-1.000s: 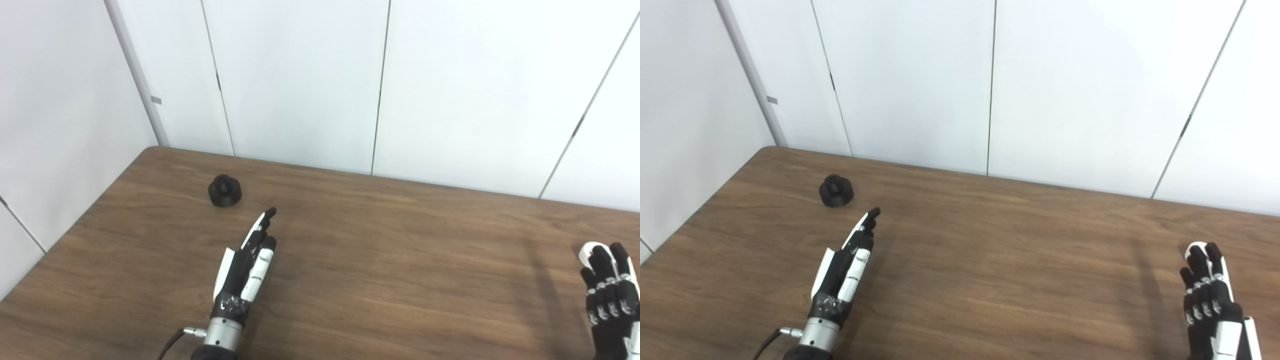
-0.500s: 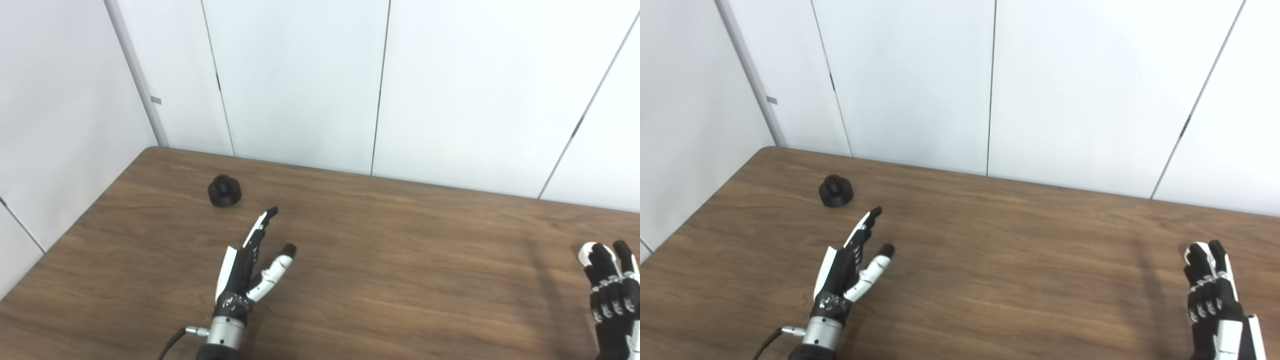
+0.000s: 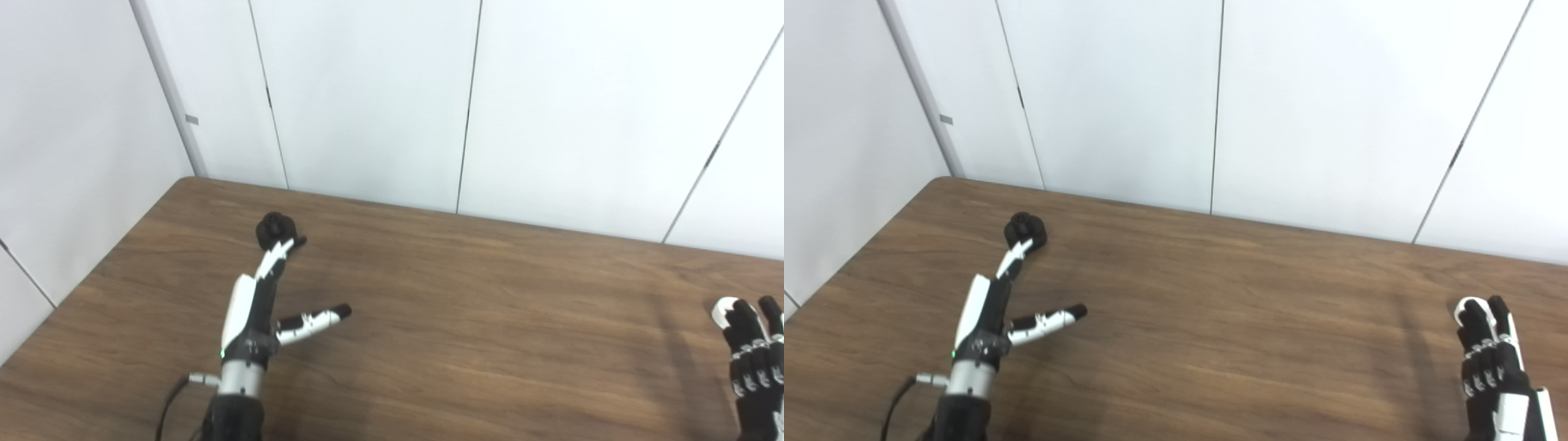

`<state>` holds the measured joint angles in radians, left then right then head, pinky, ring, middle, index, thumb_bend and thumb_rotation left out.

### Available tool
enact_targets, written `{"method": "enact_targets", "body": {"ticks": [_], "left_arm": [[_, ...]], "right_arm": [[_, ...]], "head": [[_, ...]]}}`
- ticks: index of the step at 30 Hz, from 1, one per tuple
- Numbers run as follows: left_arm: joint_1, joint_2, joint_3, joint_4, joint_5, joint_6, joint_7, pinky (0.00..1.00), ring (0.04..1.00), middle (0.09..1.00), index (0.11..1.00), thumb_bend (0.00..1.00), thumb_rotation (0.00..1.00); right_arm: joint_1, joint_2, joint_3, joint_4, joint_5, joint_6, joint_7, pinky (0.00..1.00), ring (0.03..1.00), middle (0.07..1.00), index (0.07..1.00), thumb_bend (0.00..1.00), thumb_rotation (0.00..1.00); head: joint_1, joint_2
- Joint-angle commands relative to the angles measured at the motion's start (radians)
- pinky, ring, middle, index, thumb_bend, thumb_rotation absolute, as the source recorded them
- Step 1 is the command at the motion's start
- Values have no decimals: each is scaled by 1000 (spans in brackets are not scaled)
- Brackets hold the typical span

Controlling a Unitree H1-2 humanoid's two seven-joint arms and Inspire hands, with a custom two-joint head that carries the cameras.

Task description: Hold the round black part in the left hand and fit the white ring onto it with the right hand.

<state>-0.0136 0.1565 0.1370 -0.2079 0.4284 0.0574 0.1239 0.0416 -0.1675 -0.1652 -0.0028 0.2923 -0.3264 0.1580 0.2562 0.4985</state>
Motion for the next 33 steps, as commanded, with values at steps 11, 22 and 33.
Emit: {"method": "enact_targets", "body": {"ticks": [11,22,33], "left_arm": [[-135,113,10,76,165,131,49,1000,1000,968,852,988,355],[-214,184,23,218,186,186,108,1000,1000,950,841,992,364],[-283,232,29,353,165,216,145,1000,1000,962,839,980,356]], "right_arm": [[84,19,6,97,-6,-11,9,1000,971,941,980,600,932],[84,21,5,96,-4,-10,11,1000,971,939,974,598,921],[82,20,9,106,-9,-18,15,1000,959,922,965,580,907]], "head": [[6,6],[10,8],[14,9]]}}
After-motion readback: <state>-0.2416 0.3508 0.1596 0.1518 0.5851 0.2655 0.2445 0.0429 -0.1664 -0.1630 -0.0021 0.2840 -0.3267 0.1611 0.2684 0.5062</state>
